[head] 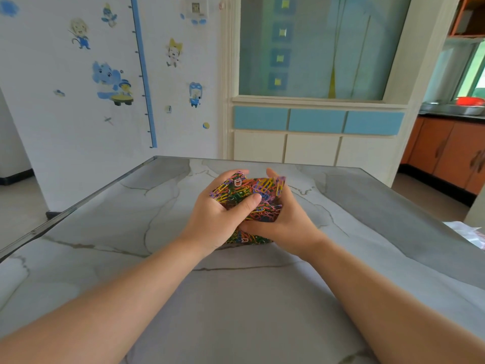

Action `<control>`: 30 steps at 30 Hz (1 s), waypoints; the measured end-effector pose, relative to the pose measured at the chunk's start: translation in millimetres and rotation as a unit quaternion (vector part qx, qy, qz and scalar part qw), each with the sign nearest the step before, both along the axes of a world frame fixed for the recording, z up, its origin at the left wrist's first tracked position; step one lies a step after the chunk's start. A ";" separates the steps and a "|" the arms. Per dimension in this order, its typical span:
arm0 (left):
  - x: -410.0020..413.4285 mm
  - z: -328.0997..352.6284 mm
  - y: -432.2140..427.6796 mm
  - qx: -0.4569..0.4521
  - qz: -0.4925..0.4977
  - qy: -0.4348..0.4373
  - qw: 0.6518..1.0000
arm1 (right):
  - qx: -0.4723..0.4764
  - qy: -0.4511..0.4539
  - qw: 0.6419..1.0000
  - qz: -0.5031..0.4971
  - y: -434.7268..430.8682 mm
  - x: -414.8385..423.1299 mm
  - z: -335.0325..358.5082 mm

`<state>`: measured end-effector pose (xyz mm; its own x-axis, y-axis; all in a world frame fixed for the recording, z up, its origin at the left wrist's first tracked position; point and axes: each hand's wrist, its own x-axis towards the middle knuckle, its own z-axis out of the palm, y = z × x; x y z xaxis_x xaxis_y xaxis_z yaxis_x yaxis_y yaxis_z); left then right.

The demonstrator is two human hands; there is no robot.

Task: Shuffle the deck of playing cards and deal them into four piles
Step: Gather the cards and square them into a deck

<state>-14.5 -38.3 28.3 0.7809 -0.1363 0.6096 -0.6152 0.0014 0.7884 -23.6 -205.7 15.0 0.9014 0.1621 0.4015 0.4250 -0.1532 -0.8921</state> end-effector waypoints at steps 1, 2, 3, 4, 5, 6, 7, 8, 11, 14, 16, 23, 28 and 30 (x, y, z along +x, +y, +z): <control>0.4 0.7 -0.2 0.011 0.004 -0.008 1.000 | 0.001 -0.006 1.000 -0.001 0.5 0.3 1.2; 0.0 2.0 0.1 0.014 0.009 -0.008 1.000 | 0.006 -0.003 1.000 0.000 0.0 -0.1 2.3; 0.3 2.9 0.4 0.008 0.011 0.002 1.000 | 0.012 0.010 1.000 0.000 -1.0 -0.4 3.1; 0.3 3.5 1.2 -0.008 0.010 0.020 1.000 | 0.015 0.028 1.000 0.001 -1.9 -0.8 3.6; 1.4 3.9 1.6 -0.028 0.009 0.042 0.999 | 0.012 0.043 0.999 0.000 -2.6 -0.9 3.8; 2.2 4.5 1.5 -0.052 0.003 0.070 0.996 | 0.006 0.054 0.999 -0.005 -3.2 -0.5 3.3; 3.4 5.5 1.2 -0.079 -0.009 0.100 0.992 | 0.001 0.064 0.998 -0.012 -3.7 0.2 2.5; 4.5 7.0 0.9 -0.113 -0.028 0.130 0.985 | 0.002 0.074 0.997 -0.019 -3.7 0.8 2.0; 7.8 16.6 3.3 -0.206 -0.081 0.185 0.958 | 0.013 0.102 0.994 -0.021 -4.5 1.9 3.2; 17.0 23.7 12.9 -0.255 -0.030 0.176 0.950 | 0.011 0.116 0.993 -0.012 -5.9 1.5 4.7; 24.9 22.9 23.6 -0.251 0.043 0.145 0.956 | 0.003 0.119 0.993 -0.011 -6.5 1.6 4.8; 23.2 -3.8 29.0 0.020 0.053 0.174 0.983 | -0.034 0.101 0.991 -0.080 -2.8 0.9 1.3; 10.9 -6.3 14.2 0.135 -0.037 0.192 0.971 | -0.074 0.073 0.992 -0.078 -0.8 -1.7 -1.4; 6.8 -4.8 9.5 0.125 0.028 0.157 0.979 | -0.078 0.069 0.992 -0.073 -0.3 -1.8 -1.9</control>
